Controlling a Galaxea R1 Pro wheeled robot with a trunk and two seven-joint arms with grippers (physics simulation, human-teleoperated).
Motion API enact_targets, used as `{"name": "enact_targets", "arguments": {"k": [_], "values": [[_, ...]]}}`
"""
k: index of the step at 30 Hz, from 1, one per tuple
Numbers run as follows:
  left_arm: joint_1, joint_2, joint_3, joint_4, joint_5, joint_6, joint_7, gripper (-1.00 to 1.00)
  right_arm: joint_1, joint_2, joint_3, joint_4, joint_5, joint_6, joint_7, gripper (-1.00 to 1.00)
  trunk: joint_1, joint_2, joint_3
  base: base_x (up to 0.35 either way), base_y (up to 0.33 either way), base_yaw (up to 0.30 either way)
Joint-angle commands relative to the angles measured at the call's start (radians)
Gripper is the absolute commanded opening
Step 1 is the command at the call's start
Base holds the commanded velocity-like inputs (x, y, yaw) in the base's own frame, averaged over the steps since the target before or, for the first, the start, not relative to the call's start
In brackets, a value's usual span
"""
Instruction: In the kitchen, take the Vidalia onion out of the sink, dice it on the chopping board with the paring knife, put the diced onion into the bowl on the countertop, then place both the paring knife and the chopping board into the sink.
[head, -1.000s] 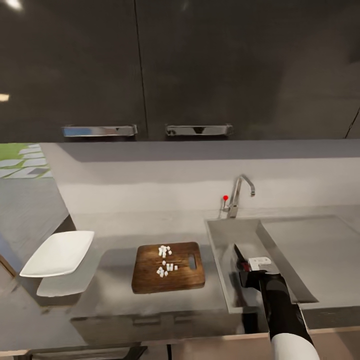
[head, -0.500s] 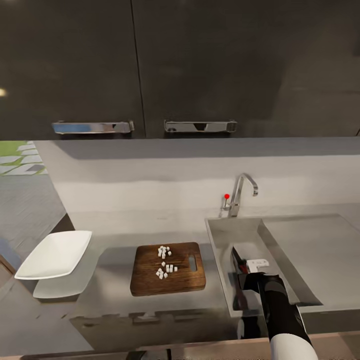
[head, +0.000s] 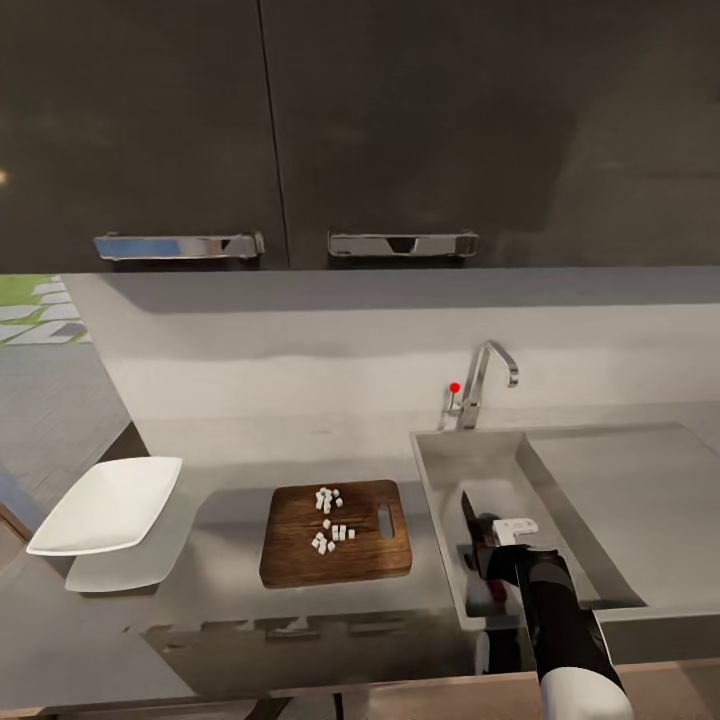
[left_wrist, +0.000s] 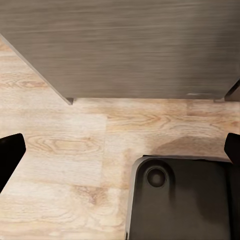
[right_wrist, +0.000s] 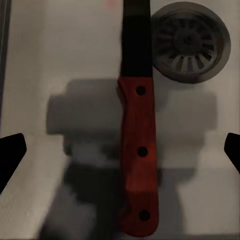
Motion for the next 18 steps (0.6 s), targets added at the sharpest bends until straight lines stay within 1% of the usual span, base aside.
{"name": "enact_targets", "arguments": {"k": [1,5,7,9,10,11,12,13,14,15,16,18], "values": [[0.000,0.002,-0.008,-0.002,0.010,-0.002,0.004,1.00,-0.001,0.001,-0.004,-0.002,0.010,0.001,0.010,1.00,0.001,-0.002,-0.002,0.000,0.000,0.000],[0.000,0.002,-0.008,-0.001,0.010,-0.002,0.004,1.00,-0.001,-0.001,-0.007,-0.017,0.012,0.001,0.012,1.00,0.001,-0.002,-0.002,0.000,0.000,0.000],[0.000,0.002,-0.008,-0.001,0.010,-0.002,0.004,1.00,-0.002,0.001,-0.007,-0.085,0.013,0.006,0.014,1.00,0.001,-0.002,-0.002,0.000,0.000,0.000],[0.000,0.002,-0.008,0.000,0.010,-0.002,0.004,1.00,-0.001,0.010,-0.001,-0.223,0.012,0.017,0.022,1.00,0.001,-0.002,-0.002,0.000,0.000,0.000],[0.000,0.002,-0.008,0.000,0.010,-0.002,0.004,1.00,-0.002,0.012,0.001,-0.286,0.012,0.041,0.045,1.00,0.001,-0.002,-0.002,0.000,0.000,0.000],[0.000,0.002,-0.008,0.000,0.010,-0.002,0.004,1.00,-0.001,0.012,0.001,-0.325,0.012,0.067,0.075,1.00,0.001,-0.002,-0.002,0.000,0.000,0.000],[0.000,0.002,-0.008,0.000,0.010,-0.002,0.004,1.00,-0.001,0.012,0.002,-0.370,0.012,0.110,0.138,1.00,0.001,-0.002,-0.002,0.000,0.000,0.000],[0.000,0.002,-0.008,0.000,0.010,-0.002,0.004,1.00,-0.001,0.012,0.003,-0.390,0.012,0.134,0.185,1.00,0.001,-0.002,-0.002,0.000,0.000,0.000],[0.000,0.002,-0.008,0.000,0.010,-0.002,0.004,1.00,-0.001,0.012,0.004,-0.406,0.013,0.157,0.248,1.00,0.001,-0.002,-0.002,-0.023,0.000,0.000],[0.000,0.002,-0.008,0.000,0.010,-0.002,0.004,1.00,-0.001,0.012,0.005,-0.415,0.014,0.169,0.289,1.00,0.001,-0.002,-0.002,-0.109,0.053,0.000],[0.000,0.002,-0.008,0.000,0.010,-0.002,0.004,1.00,-0.001,0.012,0.005,-0.419,0.014,0.176,0.310,1.00,0.001,-0.002,-0.002,-0.173,0.132,0.000],[0.000,0.002,-0.008,0.000,0.010,-0.002,0.004,1.00,-0.001,0.012,0.005,-0.422,0.015,0.180,0.326,1.00,0.001,-0.002,-0.002,-0.208,0.181,0.000]]}}
